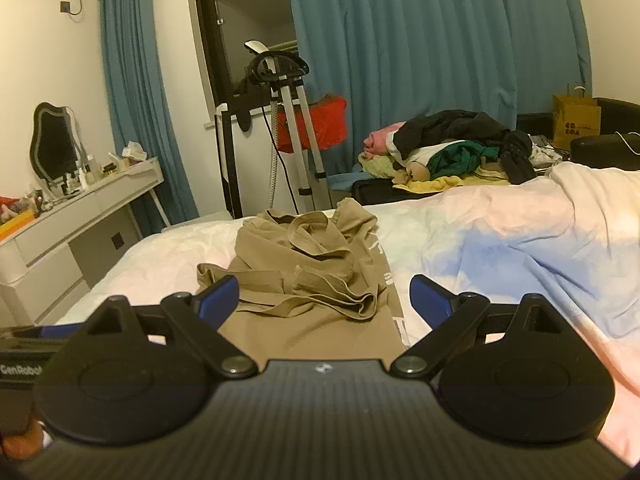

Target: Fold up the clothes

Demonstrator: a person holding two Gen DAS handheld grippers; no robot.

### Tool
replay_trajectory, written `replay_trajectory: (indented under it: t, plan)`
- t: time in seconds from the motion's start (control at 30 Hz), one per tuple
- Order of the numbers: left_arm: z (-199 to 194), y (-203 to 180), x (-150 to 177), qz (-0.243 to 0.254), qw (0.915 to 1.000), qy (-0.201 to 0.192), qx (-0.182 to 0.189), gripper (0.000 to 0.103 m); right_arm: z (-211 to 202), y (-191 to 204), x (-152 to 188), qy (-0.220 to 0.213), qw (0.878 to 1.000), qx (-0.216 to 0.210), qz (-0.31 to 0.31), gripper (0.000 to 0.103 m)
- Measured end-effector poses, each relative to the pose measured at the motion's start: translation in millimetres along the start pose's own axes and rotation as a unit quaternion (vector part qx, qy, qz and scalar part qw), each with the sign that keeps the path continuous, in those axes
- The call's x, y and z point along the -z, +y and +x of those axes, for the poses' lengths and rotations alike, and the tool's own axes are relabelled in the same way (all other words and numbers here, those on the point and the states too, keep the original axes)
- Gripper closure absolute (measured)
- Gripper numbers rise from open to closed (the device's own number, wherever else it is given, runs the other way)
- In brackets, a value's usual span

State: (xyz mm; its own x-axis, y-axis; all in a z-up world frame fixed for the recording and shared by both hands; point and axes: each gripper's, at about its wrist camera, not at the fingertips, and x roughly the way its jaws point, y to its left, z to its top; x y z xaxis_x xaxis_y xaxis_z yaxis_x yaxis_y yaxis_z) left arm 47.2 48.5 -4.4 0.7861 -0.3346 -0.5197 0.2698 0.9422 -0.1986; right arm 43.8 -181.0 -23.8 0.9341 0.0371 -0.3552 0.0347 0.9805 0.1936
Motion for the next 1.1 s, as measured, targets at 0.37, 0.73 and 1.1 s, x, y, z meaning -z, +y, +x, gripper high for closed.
replay_trajectory:
  t: [0.37, 0.73, 1.1]
  plan:
    - [62, 48, 39, -0.256, 0.9455, 0.17, 0.106, 0.01, 23, -22, 21, 0.071, 0.99, 0.053, 0.111, 0.01]
    - [109, 83, 54, -0.362, 0.9075, 0.192, 0.091, 0.037, 37, -57, 57, 0.135, 0.919, -0.097, 0.358, 0.01]
    - [103, 105, 59, -0.407, 0.9001, 0.136, 0.076, 0.093, 70, -70, 116, 0.209, 0.823, -0.105, 0.518, 0.039]
